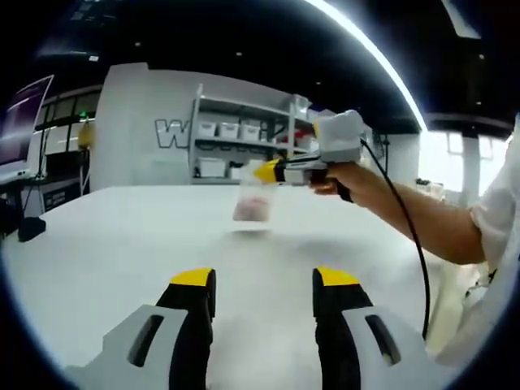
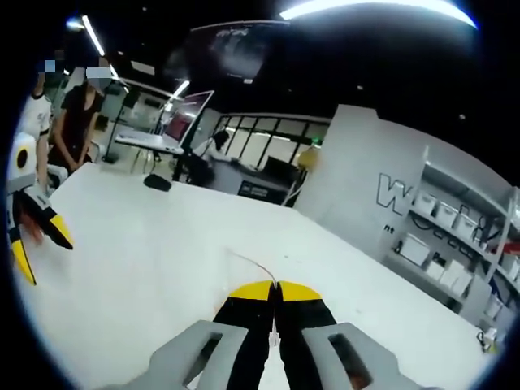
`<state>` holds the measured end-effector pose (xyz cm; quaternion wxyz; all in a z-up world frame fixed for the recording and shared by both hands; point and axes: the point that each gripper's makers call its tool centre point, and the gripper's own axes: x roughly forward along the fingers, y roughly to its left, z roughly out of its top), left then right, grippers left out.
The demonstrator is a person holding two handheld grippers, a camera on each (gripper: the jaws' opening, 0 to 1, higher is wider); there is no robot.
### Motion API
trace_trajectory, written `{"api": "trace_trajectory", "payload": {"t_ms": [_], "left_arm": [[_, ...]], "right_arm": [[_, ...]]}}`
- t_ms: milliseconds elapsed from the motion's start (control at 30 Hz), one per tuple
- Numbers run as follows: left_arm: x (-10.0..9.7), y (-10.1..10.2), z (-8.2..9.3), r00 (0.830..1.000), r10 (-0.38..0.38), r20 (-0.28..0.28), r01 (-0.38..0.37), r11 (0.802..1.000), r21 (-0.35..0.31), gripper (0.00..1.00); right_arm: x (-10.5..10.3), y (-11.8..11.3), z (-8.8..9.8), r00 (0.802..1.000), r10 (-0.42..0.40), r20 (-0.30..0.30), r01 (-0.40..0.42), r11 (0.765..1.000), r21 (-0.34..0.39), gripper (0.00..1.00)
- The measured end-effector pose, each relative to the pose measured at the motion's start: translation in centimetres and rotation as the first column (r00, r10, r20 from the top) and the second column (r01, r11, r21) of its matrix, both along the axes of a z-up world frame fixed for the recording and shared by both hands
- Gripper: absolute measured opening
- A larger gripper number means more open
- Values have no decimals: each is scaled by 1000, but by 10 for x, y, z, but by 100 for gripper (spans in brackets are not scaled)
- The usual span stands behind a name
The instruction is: Open the resealable bag by pulling the two sides of the seal apart until the entire bag opening is separated and visibly accessible.
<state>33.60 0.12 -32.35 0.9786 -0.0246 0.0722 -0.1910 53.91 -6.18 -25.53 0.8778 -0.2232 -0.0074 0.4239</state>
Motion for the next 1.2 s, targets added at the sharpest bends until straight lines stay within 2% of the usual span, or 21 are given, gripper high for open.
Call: {"api": "trace_trajectory", "payload": {"t_ms": [633, 1200], "left_arm": [[0, 1, -1, 1000, 0, -6, 0, 1000, -4, 48], [0, 1, -2, 1000, -3, -17, 3, 1000, -6, 48]], "right_arm": [[29, -2, -4, 999, -33, -11, 32, 999, -25, 0], [70, 18, -8, 998, -38, -43, 37, 999, -8, 0]]}}
